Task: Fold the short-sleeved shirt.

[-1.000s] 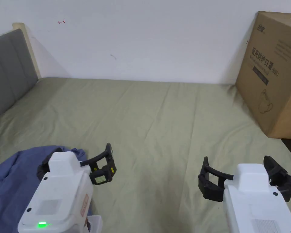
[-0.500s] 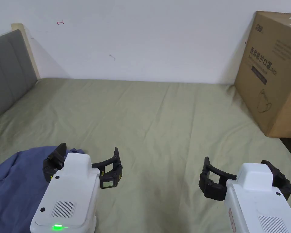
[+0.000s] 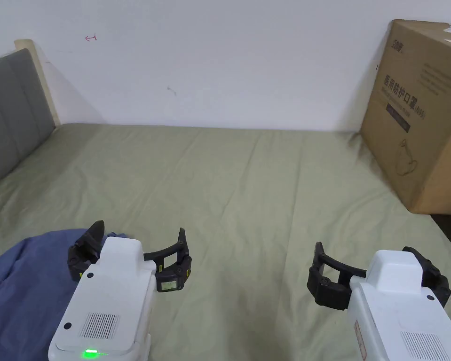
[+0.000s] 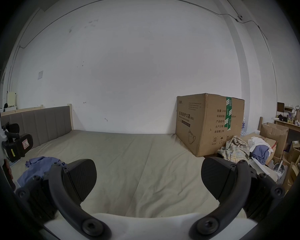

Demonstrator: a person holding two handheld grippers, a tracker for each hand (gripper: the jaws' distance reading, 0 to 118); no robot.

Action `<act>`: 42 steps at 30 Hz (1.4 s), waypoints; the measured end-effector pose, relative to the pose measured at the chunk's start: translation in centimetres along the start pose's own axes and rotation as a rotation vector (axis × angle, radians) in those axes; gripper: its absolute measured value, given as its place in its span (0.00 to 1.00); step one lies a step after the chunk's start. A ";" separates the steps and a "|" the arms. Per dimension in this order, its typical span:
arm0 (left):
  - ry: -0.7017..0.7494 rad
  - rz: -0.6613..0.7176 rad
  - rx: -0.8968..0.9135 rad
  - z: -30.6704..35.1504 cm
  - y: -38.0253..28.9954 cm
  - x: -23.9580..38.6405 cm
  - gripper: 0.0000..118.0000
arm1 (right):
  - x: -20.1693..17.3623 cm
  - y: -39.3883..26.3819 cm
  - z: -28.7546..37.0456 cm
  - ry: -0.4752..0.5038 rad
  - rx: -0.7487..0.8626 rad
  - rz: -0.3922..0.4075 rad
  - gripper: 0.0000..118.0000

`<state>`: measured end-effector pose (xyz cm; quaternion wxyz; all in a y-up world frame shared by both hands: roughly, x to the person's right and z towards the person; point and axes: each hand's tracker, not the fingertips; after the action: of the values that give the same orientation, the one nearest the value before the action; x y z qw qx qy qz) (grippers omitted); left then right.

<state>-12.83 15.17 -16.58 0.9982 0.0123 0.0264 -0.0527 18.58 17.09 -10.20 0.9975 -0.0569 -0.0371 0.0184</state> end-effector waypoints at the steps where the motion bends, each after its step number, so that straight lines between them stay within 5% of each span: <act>1: 0.001 0.001 0.000 0.0 0.1 0.0 1.00 | 0.0 0.0 0.0 0.001 0.001 0.000 1.00; 13: 0.006 0.042 -0.004 0.2 0.3 -0.5 0.97 | -0.2 0.4 0.0 -0.004 -0.004 0.015 0.97; 16: -0.003 0.058 -0.009 0.4 0.4 -0.6 0.49 | -0.4 0.8 0.3 0.002 -0.001 0.022 0.87; 17: -0.004 0.053 -0.011 0.4 0.4 -0.5 0.21 | -0.4 1.1 0.5 0.011 0.003 0.021 0.71; 18: -0.005 0.044 -0.023 0.3 0.4 -0.5 0.10 | -0.5 1.2 0.6 0.017 0.009 0.022 0.61; 20: -0.002 0.036 -0.028 0.3 0.3 -0.4 0.08 | -0.6 1.4 0.8 0.030 0.020 0.023 0.54; 22: -0.018 0.056 -0.027 0.3 0.5 -0.5 0.01 | -0.6 1.6 0.7 0.024 0.025 0.033 0.12; 23: -0.028 0.069 -0.034 0.3 0.6 -0.7 0.00 | -0.7 1.5 0.7 0.015 0.035 0.040 0.00; 33: 0.002 0.111 -0.068 0.1 0.4 -3.3 0.00 | -2.2 1.9 -0.2 0.104 0.030 0.034 0.00; 42: 0.212 0.102 -0.083 2.4 0.1 -12.7 0.00 | -9.8 2.6 -2.9 0.293 0.041 0.045 0.00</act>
<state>-25.35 16.48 -13.50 0.9908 -0.0221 0.1331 0.0009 8.96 18.97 -14.10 0.9926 -0.0392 0.1103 0.0331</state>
